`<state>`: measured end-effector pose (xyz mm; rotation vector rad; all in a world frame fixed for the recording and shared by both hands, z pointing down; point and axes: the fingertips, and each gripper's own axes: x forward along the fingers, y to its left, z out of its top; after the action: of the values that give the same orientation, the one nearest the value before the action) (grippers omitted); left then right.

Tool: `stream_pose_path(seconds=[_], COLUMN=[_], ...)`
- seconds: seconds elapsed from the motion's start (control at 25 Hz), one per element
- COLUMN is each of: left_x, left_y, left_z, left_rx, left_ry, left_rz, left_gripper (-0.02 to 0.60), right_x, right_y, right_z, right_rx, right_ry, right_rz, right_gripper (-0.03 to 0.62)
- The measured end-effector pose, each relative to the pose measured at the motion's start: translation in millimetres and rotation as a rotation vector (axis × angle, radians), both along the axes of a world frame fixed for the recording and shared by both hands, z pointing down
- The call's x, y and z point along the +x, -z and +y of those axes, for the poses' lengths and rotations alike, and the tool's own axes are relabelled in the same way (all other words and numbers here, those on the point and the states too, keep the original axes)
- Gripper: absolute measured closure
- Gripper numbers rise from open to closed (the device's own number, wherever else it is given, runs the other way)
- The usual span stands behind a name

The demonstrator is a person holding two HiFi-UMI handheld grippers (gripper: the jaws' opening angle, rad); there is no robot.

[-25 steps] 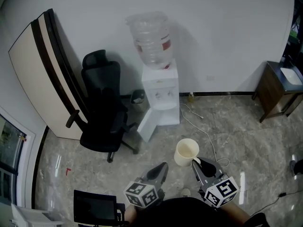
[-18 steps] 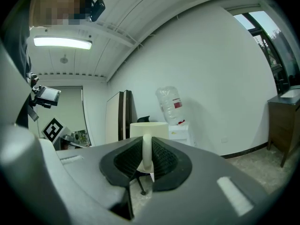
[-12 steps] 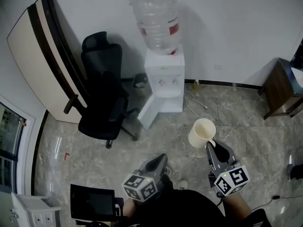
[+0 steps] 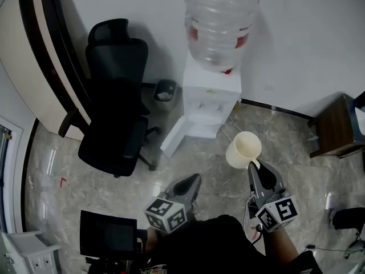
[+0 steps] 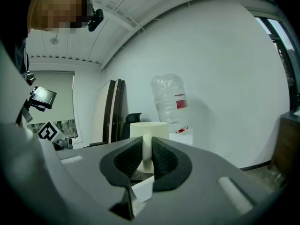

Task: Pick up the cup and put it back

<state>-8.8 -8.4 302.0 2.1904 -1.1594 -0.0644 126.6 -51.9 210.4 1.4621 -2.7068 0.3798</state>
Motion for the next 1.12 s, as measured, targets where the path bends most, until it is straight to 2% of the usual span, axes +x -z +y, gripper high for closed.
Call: stream_pose_path(seconds=[0.2,0.4,0.52,0.68,0.76,0.96,1.12], left_x=[-10.5,-17.7,-10.7,15.2,26.7,56.7,68.6], left_y=[-16.3,-30.9,-47.3,-84.5,-103.1,-157.4,-203.4], left_z=[-38.9,-65.8,-77.5,-92.5,-98.7,-99.5,-102.2], left_rx=[-0.058,-0.060,-0.118,-0.202,-0.238,-0.351,-0.455], left_ry=[-0.036,-0.030,0.027,0.108,0.168,0.278,0.256], left_rz=[-0.023,-0.063,-0.061,-0.073,-0.074,-0.049,0.066], left_gripper=[0.577,0.577,0.577,0.577,0.577,0.577,0.577], right_x=[-38.9,-58.7,-63.7,-58.9,-52.2,-33.8,-41.3], right_y=[-25.4,-65.9,-90.6,-137.7,-167.4,-248.0,-308.4], right_z=[-59.9,-93.5,-111.4,-136.7,-148.2,-161.1,-163.1], right_rx=[-0.033,-0.106,-0.143,-0.156,-0.195,-0.313,-0.357], right_ry=[0.065,0.167,0.268,0.421,0.486,0.612,0.676], right_rz=[0.031,0.062,0.080,0.132,0.142,0.164,0.214], right_gripper=[0.545,0.545,0.545,0.545,0.545,0.545,0.545])
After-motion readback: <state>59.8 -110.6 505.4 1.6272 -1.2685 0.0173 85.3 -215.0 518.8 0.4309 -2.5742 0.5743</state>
